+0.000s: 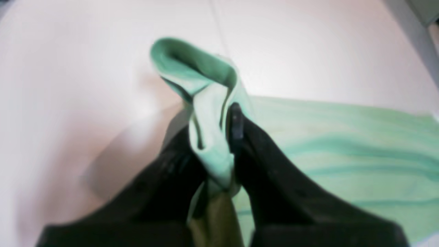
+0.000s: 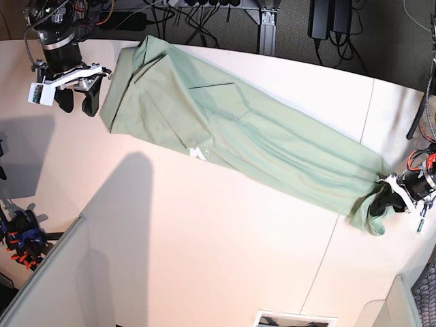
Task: Fold the T-shirt properly
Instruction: 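Swing the strip end held by the left gripper toward the right gripper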
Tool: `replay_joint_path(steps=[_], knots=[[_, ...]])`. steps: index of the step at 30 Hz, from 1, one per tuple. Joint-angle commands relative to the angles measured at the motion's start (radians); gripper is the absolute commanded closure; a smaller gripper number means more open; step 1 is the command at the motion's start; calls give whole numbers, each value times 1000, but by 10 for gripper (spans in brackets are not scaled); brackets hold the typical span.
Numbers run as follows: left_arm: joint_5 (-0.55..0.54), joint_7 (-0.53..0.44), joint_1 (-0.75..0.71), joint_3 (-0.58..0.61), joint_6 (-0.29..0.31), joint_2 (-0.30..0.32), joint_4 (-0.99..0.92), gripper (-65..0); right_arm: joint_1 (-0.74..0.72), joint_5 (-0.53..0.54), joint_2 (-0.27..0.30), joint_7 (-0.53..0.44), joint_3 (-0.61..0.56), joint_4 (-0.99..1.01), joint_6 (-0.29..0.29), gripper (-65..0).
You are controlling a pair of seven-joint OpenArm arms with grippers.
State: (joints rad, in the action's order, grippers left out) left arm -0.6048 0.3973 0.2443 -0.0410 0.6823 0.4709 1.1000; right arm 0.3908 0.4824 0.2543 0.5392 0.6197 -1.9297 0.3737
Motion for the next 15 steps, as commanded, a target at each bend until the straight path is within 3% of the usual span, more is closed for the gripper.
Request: replay_joint_path(steps=[1, 7, 15], knots=[[-21, -19, -3, 2, 16, 3, 64, 0, -3, 15, 14, -27, 8, -17, 0, -340], [-20, 29, -124, 45, 16, -84, 297, 0, -6, 14, 13, -27, 8, -17, 0, -340], [66, 29, -139, 188, 16, -196, 319, 0, -14, 11, 9, -27, 8, -17, 0, -340]])
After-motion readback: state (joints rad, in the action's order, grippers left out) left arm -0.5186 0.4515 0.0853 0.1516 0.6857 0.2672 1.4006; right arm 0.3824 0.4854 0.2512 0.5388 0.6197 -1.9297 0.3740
